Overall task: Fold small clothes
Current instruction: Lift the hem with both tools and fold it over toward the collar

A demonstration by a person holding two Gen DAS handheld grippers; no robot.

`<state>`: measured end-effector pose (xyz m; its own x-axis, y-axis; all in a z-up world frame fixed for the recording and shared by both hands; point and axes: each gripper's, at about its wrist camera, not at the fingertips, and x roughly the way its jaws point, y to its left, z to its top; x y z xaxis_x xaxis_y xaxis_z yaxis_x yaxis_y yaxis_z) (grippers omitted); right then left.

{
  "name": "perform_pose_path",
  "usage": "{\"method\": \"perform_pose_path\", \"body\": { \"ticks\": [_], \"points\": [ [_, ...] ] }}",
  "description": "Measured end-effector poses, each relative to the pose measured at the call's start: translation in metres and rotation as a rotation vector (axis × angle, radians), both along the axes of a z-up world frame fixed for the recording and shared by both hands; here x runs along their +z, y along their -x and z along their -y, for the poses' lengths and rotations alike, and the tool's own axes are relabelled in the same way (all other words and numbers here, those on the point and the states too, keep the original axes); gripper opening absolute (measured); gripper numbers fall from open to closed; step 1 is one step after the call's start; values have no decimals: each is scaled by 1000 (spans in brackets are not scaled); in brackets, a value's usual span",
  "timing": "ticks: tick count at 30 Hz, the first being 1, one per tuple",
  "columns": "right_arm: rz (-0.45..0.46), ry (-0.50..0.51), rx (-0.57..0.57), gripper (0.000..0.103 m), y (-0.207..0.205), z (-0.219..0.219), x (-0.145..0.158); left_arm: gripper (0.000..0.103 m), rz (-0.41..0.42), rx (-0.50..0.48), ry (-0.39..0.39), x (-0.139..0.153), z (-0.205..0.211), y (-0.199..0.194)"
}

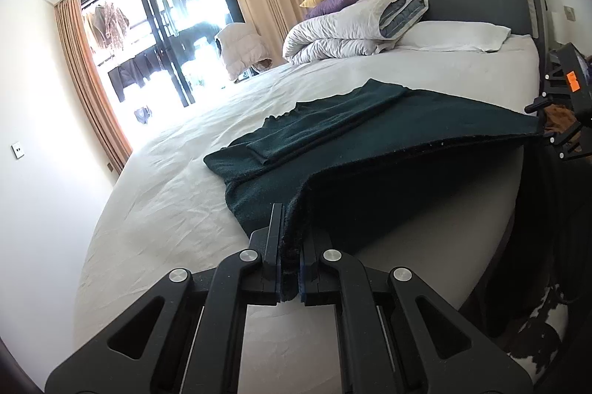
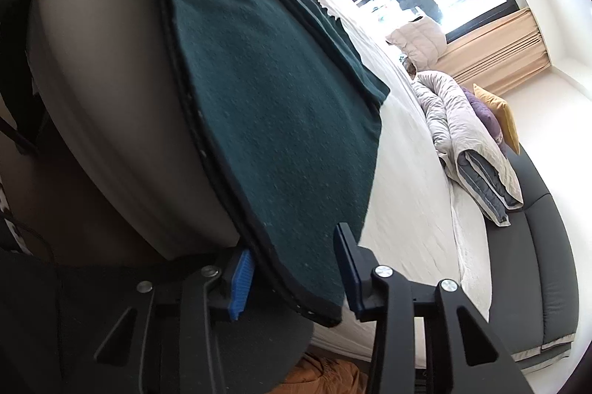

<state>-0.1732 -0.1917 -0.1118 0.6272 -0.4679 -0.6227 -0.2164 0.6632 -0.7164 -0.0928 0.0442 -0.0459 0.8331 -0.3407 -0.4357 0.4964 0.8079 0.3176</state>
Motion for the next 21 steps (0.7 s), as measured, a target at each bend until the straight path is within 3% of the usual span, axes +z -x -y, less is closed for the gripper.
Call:
{"method": "perform_pose_path", "body": {
  "ticks": [1,4,6,7,14,21],
  "points": [
    [-2,3,-4,43,0,3,1,5,2,2,2,0,0,0],
    [-15,-10,-21,29,-2,12,5,5,1,9,6,1,-1,1],
    [-19,-34,-33,9,-3,17,9,5,-4,14,10,0,-3,0],
    [-16,-44,-35,4,-4,18,12,5,-6,15,12,0,-3,0],
    [74,-110,-56,4,-12,32,42,5,-9,32,44,7,-8,-2],
    [173,-110,-53,4,-42,40,74,5,-9,70,115,27,-17,-16]
  ]
}}
